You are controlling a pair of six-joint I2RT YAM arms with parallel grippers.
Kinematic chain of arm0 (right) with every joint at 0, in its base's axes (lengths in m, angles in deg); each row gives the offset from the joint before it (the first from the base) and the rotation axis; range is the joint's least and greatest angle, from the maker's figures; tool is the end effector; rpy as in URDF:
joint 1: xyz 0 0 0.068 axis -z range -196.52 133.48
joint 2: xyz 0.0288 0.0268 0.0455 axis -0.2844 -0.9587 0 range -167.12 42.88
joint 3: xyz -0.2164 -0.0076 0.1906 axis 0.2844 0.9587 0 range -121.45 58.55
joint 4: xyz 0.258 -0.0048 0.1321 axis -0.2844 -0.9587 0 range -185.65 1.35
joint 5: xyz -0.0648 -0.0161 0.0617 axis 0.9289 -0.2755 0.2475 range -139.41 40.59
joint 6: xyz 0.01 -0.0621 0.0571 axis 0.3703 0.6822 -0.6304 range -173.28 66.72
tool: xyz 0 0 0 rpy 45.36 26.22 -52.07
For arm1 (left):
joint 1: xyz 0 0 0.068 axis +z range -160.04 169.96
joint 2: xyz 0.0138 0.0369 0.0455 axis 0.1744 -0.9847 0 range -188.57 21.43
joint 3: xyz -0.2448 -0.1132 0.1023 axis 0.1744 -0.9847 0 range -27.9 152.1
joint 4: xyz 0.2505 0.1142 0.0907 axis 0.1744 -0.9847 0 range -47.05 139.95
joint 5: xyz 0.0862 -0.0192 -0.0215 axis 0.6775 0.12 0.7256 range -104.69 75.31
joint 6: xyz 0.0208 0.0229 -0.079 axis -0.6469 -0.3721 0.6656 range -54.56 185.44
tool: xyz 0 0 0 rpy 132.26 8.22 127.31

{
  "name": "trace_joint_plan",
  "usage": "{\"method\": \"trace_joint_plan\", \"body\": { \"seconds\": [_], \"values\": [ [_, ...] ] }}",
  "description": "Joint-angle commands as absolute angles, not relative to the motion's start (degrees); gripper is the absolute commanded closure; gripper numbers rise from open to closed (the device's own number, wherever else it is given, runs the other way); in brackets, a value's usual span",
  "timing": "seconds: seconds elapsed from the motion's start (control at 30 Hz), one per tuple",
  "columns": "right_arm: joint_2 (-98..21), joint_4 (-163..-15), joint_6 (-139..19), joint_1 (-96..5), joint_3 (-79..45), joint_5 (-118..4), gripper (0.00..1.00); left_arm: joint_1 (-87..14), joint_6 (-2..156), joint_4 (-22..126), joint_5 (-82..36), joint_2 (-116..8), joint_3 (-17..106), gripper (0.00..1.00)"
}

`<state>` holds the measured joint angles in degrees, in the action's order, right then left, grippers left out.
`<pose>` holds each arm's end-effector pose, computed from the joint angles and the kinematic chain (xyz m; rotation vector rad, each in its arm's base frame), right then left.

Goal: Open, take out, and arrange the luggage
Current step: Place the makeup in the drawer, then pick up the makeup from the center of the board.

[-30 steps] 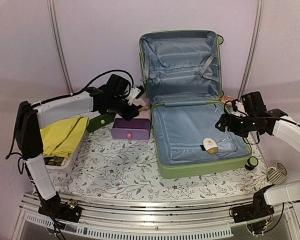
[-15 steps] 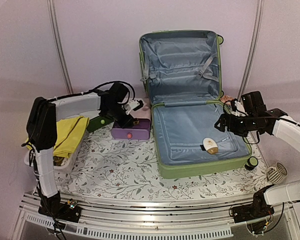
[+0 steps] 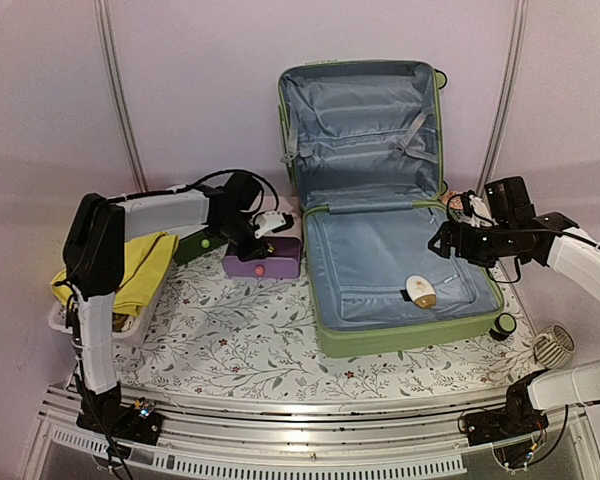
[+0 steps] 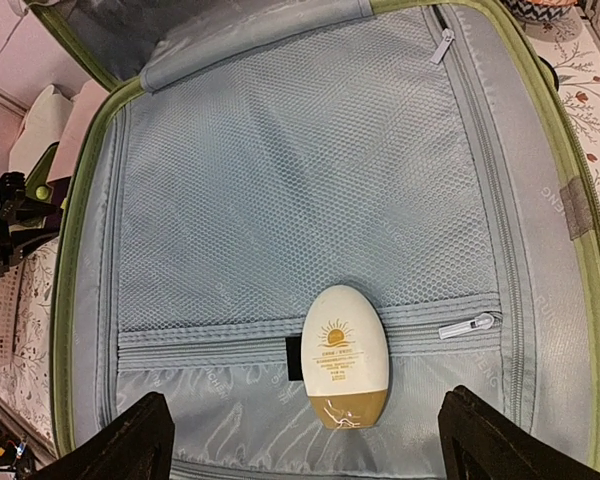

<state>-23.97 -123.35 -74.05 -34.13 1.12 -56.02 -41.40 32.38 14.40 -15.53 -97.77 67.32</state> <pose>0.2809 0.0981 0.2821 0.0075 2.3820 0.4611 0.4330 -0.2651 0.1732 1.3952 2.2053 -0.0086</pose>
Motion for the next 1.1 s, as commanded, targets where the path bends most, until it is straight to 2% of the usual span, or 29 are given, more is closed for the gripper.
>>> {"method": "trace_joint_plan", "body": {
  "seconds": [0.0,0.07,0.13,0.23,0.43,0.7,0.9,1.07],
  "values": [
    [-23.2,-124.5,-73.9,-34.0,0.5,-56.7,0.06,-40.1,27.7,15.4,-15.1,-99.9,69.0,0.63],
    [-23.8,-125.4,-73.9,-34.0,0.2,-56.7,0.05,-39.6,28.2,15.1,-16.1,-100.1,69.9,0.53],
    [-24.3,-126.1,-73.8,-34.1,0.0,-56.7,0.05,-39.1,28.9,13.4,-17.7,-100.7,71.7,0.28],
    [-25.0,-127.0,-73.8,-34.0,-0.1,-56.6,0.03,-38.7,30.0,12.3,-18.0,-100.8,73.4,0.03],
    [-27.7,-132.3,-73.6,-34.0,-2.2,-54.6,0.01,-38.7,33.0,13.1,-17.3,-96.8,73.6,0.02],
    [-31.2,-137.2,-75.4,-34.1,-3.3,-52.1,0.01,-39.0,40.6,21.4,-17.5,-84.7,68.4,0.02],
    [-35.1,-135.0,-76.1,-33.9,-2.1,-54.9,0.0,-39.1,48.1,24.6,-21.1,-80.3,66.6,0.02],
    [-40.2,-129.0,-76.6,-33.9,-2.0,-58.5,0.1,-39.2,55.5,32.6,-22.6,-74.3,58.8,0.02]
  ]
}}
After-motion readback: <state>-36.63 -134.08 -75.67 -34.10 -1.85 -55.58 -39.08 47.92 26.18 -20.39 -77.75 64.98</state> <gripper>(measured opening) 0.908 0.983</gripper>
